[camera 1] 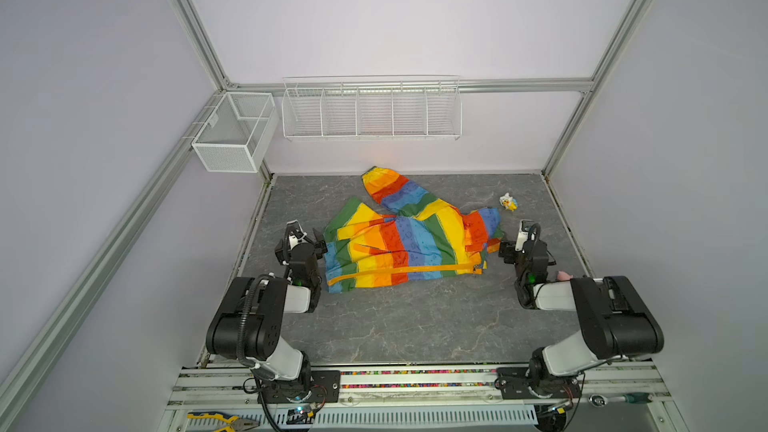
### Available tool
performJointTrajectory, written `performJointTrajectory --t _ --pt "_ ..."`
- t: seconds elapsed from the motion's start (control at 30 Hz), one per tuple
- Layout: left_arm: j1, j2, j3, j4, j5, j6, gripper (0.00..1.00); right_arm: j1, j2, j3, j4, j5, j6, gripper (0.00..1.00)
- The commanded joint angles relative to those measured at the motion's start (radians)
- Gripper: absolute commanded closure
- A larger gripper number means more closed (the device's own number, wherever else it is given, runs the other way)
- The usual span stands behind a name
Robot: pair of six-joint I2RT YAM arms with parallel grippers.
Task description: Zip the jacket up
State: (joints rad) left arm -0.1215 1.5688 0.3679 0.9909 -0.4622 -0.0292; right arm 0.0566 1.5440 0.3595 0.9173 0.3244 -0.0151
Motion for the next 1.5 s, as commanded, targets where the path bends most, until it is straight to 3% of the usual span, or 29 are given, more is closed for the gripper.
performJointTrajectory --t 0.0,1.47 --pt "0.020 -0.009 0.018 -0.057 0.025 -0.017 0.01 -0.009 -0.009 0.011 -0.016 -0.035 -0.001 0.11" --pt "0.022 -0.009 0.019 -0.058 0.028 -0.017 0.01 -0.024 -0.015 0.012 -0.026 -0.062 0.005 0.11"
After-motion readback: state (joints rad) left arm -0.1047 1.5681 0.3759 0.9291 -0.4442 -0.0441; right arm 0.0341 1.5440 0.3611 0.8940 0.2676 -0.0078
